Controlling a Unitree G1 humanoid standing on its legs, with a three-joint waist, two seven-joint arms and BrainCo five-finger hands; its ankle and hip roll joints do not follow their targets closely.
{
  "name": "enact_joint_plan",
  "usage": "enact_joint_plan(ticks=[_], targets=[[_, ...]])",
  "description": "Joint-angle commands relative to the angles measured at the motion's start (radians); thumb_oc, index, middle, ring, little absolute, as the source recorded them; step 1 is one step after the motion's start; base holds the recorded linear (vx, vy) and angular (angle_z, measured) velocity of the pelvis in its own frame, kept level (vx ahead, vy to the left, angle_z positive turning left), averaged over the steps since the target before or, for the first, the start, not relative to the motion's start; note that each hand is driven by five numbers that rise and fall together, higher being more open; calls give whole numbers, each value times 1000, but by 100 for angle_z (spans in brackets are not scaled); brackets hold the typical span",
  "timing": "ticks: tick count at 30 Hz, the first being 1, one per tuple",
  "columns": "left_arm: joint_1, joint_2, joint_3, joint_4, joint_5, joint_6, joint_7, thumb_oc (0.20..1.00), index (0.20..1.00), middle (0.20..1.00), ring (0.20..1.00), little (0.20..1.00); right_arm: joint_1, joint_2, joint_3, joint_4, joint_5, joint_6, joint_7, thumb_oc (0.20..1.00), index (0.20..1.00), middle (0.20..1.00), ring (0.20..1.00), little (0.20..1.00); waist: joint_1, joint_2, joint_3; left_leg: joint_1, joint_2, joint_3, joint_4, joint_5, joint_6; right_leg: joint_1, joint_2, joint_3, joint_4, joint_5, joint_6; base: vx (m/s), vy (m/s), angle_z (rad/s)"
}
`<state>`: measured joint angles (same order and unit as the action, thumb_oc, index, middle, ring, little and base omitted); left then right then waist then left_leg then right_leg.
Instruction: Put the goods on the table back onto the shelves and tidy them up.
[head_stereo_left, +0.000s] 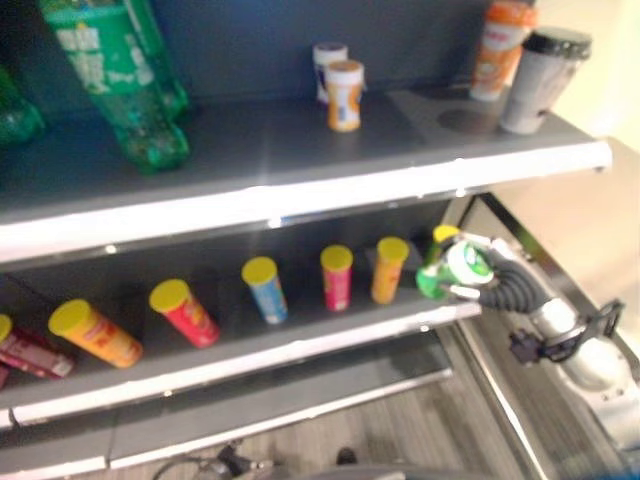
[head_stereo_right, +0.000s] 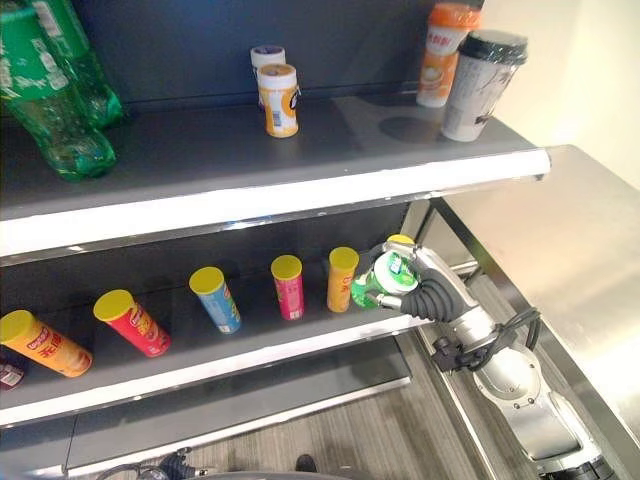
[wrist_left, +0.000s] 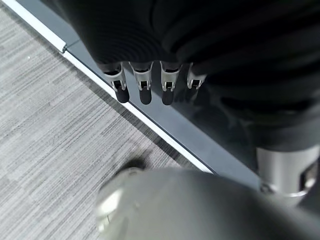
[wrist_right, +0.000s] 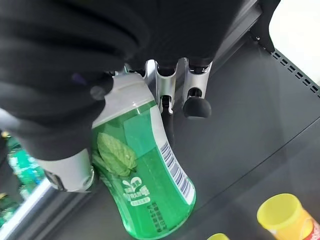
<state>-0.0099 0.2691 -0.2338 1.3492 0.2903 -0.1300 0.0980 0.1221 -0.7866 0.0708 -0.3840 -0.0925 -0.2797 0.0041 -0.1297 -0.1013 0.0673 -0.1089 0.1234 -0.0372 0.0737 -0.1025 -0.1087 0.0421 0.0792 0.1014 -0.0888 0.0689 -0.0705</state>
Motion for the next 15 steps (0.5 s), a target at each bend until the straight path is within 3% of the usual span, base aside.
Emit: enact_joint_plan(ticks=[1,9,15], targets=[[35,-27,-22,51,5,-5,-15,1000,1000,1000,1000,1000,23,31,-110,-73,61,-58,-31,200,200,200,200,200,18,-5,-36,113,-23,52,-126,83,38,-11,-102,47,32,-49,149,113,110,-7],[54,-45,-15,56,24,-10,-28,1000,1000,1000,1000,1000,63,61,-129,-121,62,-64,-16,200,200,200,200,200,-6,17,-66,189,-27,121,-161,59,37,-14,-103,78,2,-23,169,24,69,-21],[50,-53,-29,57,28,-14,-42,1000,1000,1000,1000,1000,45,-9,-215,-194,183,-86,24,200,200,200,200,200,-24,15,-79,199,-29,141,-161,48,41,-15,-107,89,2,-22,178,-4,36,-11]])
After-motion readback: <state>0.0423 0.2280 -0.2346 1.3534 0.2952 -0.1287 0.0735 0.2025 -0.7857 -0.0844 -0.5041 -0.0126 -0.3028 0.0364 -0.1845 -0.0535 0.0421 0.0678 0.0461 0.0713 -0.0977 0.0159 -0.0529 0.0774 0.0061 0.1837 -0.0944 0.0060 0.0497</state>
